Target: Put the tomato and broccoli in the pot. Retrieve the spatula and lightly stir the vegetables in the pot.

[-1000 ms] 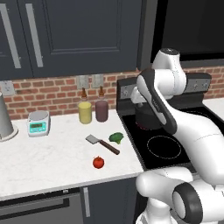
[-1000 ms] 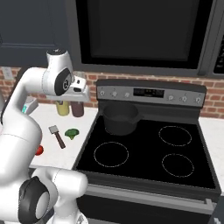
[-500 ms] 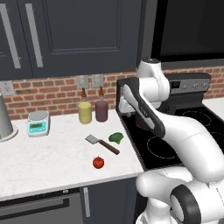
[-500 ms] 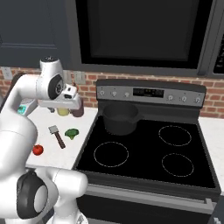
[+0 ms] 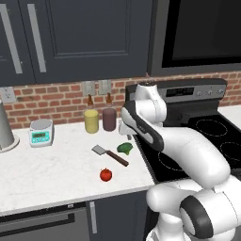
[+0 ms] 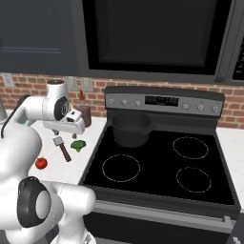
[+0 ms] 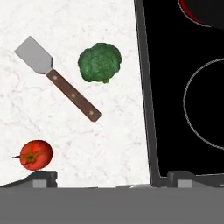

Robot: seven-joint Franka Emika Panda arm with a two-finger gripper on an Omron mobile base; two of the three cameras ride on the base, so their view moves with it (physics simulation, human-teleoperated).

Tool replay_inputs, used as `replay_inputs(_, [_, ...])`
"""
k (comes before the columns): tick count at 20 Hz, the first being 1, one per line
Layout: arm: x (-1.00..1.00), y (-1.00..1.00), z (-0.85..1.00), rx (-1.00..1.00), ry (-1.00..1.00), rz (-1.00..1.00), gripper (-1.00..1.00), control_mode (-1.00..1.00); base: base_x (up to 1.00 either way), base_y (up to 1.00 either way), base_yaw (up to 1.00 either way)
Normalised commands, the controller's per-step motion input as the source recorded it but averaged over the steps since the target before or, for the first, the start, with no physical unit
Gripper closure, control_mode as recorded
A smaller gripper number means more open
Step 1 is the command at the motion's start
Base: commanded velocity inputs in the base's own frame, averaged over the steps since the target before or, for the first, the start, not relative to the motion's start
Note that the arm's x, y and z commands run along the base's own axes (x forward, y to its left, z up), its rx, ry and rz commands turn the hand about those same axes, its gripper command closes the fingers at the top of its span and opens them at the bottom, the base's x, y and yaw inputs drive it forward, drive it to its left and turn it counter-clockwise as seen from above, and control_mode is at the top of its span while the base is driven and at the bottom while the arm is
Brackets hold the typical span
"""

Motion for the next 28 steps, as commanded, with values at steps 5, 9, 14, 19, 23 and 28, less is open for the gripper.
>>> replay_inputs(5, [0.30, 0.00, -0.43, 0.07, 0.00, -0.27, -1.00, -1.00, 0.00, 0.00, 0.00])
replay_inputs(9, [0.38, 0.00, -0.43, 0.10, 0.00, -0.27, -1.00, -1.00, 0.00, 0.00, 0.00])
replay_inputs(14, [0.31, 0.00, -0.38, 0.08, 0.00, -0.25, -1.00, -1.00, 0.00, 0.00, 0.00])
replay_inputs(19, [0.16, 0.00, -0.23, 0.03, -0.01, -0.21, -1.00, -1.00, 0.00, 0.00, 0.00])
replay_inputs(23, [0.23, 0.00, -0.27, 0.00, -0.03, -0.15, -1.00, -1.00, 0.00, 0.00, 0.00])
replay_inputs(28, [0.35, 0.00, -0.24, 0.00, -0.01, -0.09, -1.00, -1.00, 0.00, 0.00, 0.00])
